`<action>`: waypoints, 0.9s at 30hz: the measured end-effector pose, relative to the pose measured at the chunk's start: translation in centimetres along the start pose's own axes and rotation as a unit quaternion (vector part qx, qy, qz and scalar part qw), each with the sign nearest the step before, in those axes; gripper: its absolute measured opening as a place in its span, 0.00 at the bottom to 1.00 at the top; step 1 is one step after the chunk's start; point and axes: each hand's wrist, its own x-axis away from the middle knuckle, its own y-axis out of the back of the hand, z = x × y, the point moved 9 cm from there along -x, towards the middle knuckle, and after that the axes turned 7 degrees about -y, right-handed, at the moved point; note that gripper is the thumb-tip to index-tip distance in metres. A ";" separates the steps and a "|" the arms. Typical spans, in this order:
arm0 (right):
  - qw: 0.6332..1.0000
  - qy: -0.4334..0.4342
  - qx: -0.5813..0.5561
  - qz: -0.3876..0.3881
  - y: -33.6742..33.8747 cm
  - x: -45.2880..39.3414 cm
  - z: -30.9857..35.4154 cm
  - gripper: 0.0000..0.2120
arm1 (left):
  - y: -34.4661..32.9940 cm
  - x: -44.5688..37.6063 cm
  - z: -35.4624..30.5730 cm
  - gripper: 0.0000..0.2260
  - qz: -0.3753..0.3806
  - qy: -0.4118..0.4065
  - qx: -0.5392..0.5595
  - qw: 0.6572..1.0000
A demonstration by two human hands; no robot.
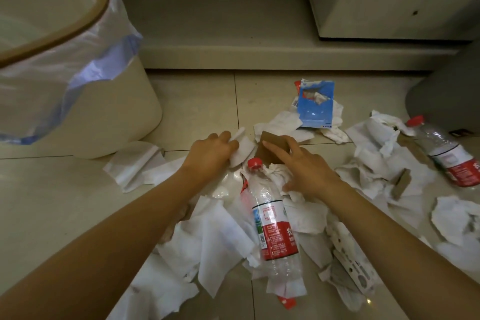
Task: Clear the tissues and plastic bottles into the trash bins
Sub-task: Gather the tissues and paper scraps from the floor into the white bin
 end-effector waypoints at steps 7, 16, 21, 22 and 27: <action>0.996 0.057 -0.012 -0.060 0.6 0.8 2.1 0.39 | 2.6 1.6 0.5 0.21 0.012 -0.003 0.000 1.000; 0.989 0.091 -0.013 -0.118 3.7 2.7 4.3 0.49 | 6.8 4.2 0.4 0.14 -0.055 -0.055 -0.036 0.996; 0.974 0.099 -0.033 -0.200 8.1 4.1 6.2 0.46 | 9.5 6.2 2.0 0.22 -0.098 -0.040 -0.066 0.992; 0.968 0.108 -0.037 -0.223 9.1 4.5 6.7 0.46 | 10.2 6.7 2.3 0.22 -0.115 -0.038 -0.073 0.990; 0.932 0.154 -0.079 -0.319 14.6 6.5 9.5 0.42 | 13.8 9.9 3.8 0.26 -0.163 -0.023 -0.087 0.982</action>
